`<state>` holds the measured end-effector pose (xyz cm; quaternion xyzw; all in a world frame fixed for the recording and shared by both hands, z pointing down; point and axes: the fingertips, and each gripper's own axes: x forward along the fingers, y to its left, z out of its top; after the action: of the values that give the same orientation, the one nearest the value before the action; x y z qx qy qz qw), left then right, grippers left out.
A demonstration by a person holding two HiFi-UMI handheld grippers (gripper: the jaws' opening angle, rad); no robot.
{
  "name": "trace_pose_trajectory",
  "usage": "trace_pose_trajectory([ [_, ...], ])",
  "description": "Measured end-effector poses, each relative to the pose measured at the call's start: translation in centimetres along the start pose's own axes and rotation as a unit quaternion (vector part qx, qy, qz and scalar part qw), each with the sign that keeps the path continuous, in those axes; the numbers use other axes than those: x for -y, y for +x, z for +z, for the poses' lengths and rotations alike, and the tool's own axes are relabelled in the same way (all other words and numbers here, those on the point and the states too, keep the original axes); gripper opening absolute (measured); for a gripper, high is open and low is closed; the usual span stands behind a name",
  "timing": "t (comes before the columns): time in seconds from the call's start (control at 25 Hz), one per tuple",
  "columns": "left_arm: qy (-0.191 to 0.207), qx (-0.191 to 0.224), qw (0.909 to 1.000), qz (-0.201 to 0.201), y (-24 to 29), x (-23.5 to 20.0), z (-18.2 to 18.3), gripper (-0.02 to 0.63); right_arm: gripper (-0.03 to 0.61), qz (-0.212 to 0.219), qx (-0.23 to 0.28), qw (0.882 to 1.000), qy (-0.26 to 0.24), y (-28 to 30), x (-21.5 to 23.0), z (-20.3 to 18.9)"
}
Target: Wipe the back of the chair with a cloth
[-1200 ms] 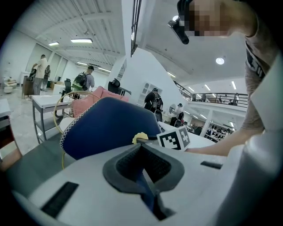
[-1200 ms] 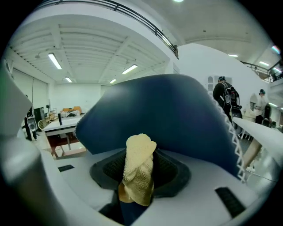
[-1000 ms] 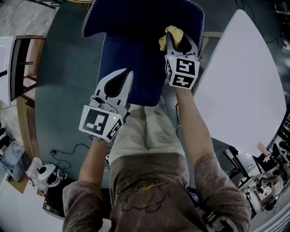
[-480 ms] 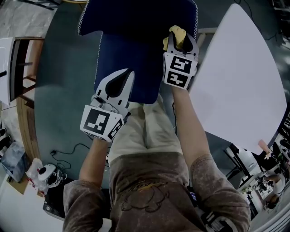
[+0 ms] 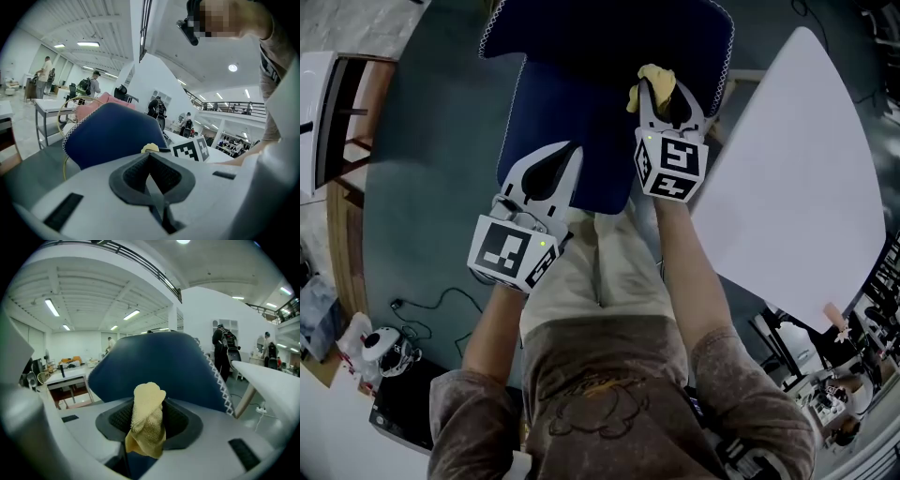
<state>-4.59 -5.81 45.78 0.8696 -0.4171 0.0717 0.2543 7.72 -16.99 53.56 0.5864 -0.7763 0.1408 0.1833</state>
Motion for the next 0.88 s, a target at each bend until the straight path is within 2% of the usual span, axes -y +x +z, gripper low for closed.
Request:
trace_pose_trajectory([
  [0.44,-0.019,0.011,0.9983,0.053,-3.6,-5.4,-0.8,0.009,0.169,0.143,0.007,0.989,-0.025,4.7,-12.7,-1.2],
  [0.64,-0.024,0.006,0.9972,0.070,-4.9,-7.1,-1.5,0.009,0.170,0.178,0.008,0.983,-0.040,7.4,-16.8,-1.7],
  [0.88,-0.032,0.012,0.9957,0.086,-5.3,-9.2,-1.2,0.009,0.170,0.197,0.004,0.979,-0.048,10.6,-19.8,-2.1],
])
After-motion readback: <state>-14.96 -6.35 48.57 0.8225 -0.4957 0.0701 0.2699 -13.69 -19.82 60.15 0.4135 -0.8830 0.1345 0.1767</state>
